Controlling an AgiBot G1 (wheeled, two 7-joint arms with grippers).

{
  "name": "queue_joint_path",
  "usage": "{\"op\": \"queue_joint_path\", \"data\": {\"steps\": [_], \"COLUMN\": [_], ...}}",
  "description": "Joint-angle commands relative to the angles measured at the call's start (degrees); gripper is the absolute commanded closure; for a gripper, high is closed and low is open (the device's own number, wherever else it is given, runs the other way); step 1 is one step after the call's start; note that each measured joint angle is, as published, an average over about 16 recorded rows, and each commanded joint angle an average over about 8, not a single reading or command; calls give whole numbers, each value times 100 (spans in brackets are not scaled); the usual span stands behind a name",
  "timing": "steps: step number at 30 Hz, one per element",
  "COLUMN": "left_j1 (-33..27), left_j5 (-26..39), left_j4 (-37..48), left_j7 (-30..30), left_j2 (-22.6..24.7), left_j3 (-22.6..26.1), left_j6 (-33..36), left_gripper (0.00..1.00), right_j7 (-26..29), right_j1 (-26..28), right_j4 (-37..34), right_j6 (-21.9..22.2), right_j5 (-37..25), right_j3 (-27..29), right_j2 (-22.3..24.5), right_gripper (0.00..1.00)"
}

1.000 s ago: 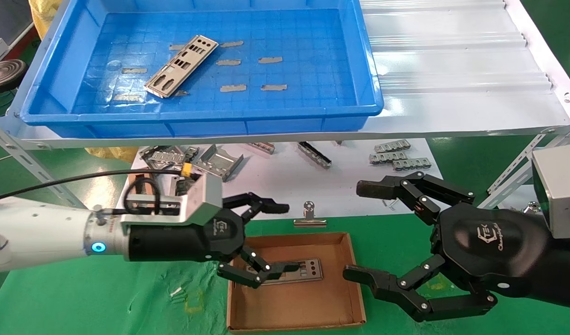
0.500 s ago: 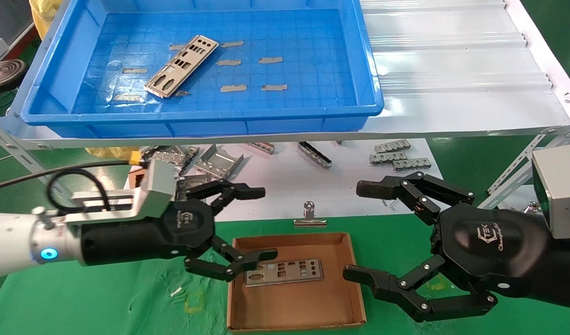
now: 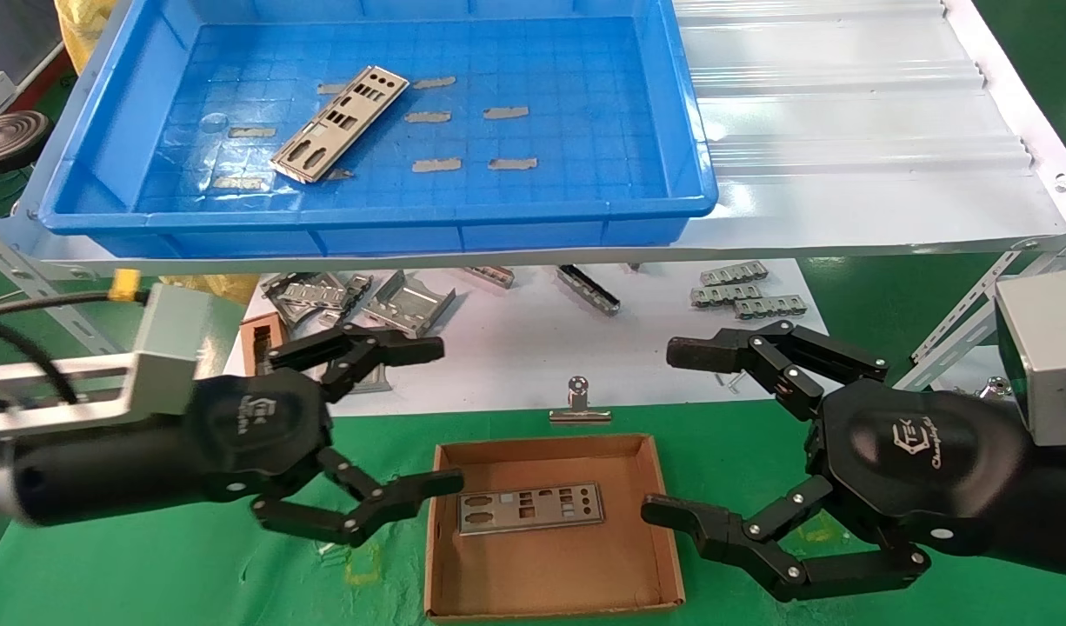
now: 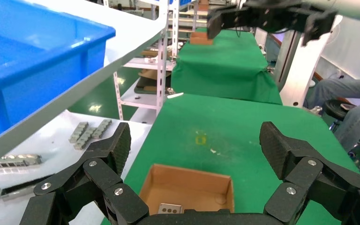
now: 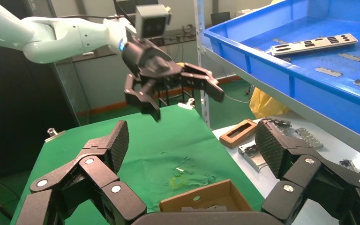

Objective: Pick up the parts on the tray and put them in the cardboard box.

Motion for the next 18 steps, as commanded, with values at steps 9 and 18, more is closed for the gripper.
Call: {"op": "queue_joint_path", "data": {"steps": [9,18], "left_j1": [506,910], "left_j5": [-296,-535], "left_j4": [-1159,-2091], "left_j7": [-628,-1121], "left_j2": [-627,-1128], "left_j3": [-506,-911], "left_j6": [-83,-145], "left_gripper": [0,0], "right_j7": [0,0], "right_j1": [0,-1], "right_j4": [0,0], "right_j6": [0,1], "right_j5": [0,0], "right_j3": [0,0], "right_j2": [0,0], "right_gripper": [0,0]}}
